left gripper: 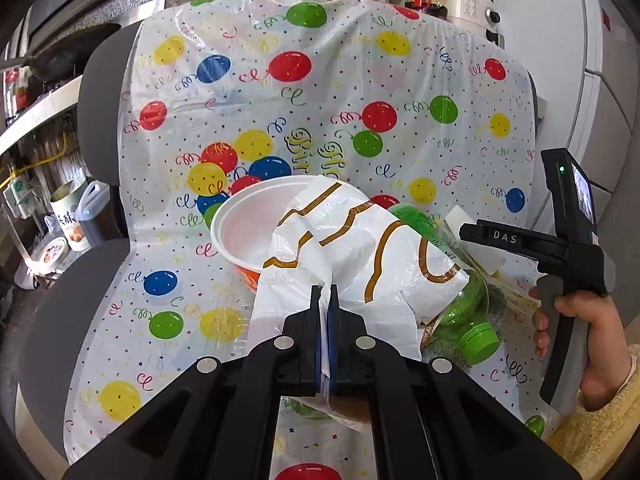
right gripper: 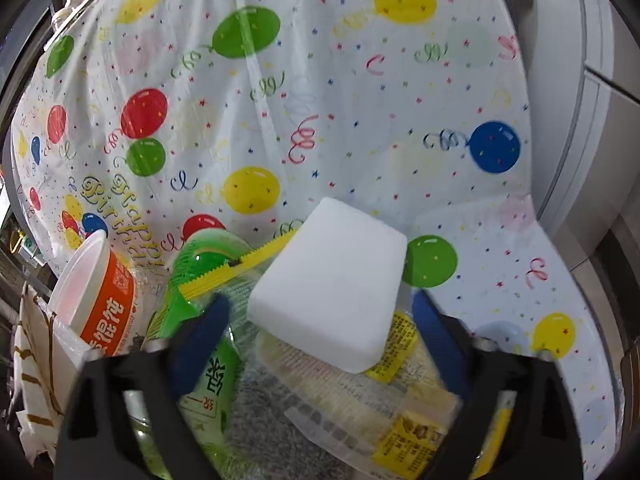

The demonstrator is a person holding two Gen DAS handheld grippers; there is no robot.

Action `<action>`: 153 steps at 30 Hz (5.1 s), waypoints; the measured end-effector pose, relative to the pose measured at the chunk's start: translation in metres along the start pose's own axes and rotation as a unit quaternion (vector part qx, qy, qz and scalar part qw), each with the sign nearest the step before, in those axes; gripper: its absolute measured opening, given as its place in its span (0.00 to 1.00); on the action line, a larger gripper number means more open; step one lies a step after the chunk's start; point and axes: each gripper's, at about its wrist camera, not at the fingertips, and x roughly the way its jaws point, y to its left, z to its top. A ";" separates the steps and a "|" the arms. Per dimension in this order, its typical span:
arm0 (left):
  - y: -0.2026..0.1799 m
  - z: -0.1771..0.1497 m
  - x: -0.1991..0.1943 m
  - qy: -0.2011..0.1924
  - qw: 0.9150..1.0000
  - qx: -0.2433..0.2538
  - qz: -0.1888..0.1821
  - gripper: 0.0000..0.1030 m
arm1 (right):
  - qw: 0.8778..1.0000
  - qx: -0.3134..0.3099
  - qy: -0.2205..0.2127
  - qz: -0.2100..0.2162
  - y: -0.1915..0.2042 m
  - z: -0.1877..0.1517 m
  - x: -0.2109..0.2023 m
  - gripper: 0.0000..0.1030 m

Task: Collect trash
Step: 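Grasp the white paper bag with the left gripper while the right grasps the white sponge, then carry the bag and sponge to the bin and open both grippers, then return to the chair and grasp the yellow snack wrapper with the right gripper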

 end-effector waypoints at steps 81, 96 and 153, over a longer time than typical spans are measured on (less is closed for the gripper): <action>-0.259 -0.077 -0.039 0.031 0.961 0.157 -0.225 0.46 | 0.992 0.030 -0.083 -0.091 -0.258 -0.180 -0.259 0.44; -0.062 -0.079 -0.045 0.053 0.997 0.041 -0.027 0.47 | 0.989 -0.136 -0.047 0.041 -0.077 -0.145 -0.184 0.45; -0.070 -0.035 -0.033 0.036 0.997 0.046 -0.043 0.47 | 0.993 -0.097 0.017 0.061 -0.067 -0.097 -0.122 0.39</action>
